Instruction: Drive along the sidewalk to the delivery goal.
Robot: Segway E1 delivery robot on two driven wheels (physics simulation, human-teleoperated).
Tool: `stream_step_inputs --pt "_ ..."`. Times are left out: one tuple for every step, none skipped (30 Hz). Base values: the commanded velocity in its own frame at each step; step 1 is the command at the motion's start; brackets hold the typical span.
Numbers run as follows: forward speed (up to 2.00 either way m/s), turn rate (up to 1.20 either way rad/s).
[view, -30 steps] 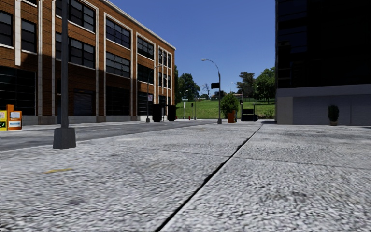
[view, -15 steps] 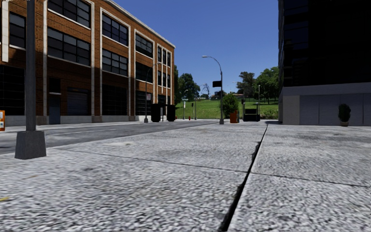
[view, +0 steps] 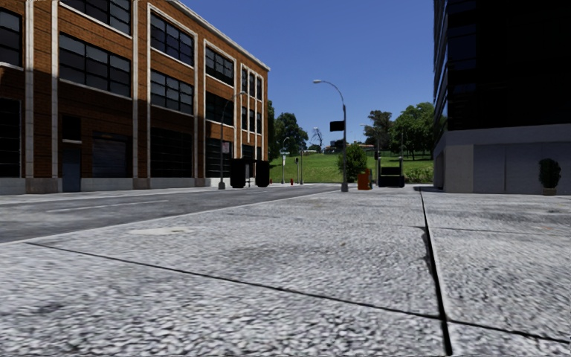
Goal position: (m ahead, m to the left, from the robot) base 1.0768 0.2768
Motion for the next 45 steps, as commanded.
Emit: stream_step_inputs --pt "1.65 0.0" --pt "1.5 0.0" --pt "1.37 0.0" --pt "1.37 0.0" --pt "1.26 0.0" --pt "1.2 0.0" --pt "1.17 0.0" --pt "1.16 0.0" --pt "1.15 0.0" --pt "1.15 0.0" --pt "1.15 0.0" --pt "1.15 0.0" --pt "1.15 0.0" --pt "1.15 0.0" --pt "1.15 0.0" --pt "1.12 0.0" --pt "1.12 0.0" --pt "0.9 0.0" --pt "0.65 0.0" --pt "0.36 0.0" --pt "0.23 0.0" --pt "0.19 0.0" --pt "0.18 0.0" --pt "0.18 0.0" --pt "0.18 0.0" --pt "0.04 0.0" --pt "0.0 0.0" --pt "0.0 0.0" --pt "0.0 0.0" --pt "0.0 0.0" --pt "0.0 0.0" --pt "0.0 0.0" --pt "0.0 0.0" --pt "0.0 0.0" --pt "0.0 0.0" --pt "0.0 0.0" --pt "0.0 0.0" --pt "0.0 0.0" --pt "0.0 0.0" --pt "0.0 0.0" --pt "0.0 0.0" --pt "0.0 0.0" --pt "0.0 0.0" --pt "0.0 0.0" --pt "0.0 0.0"
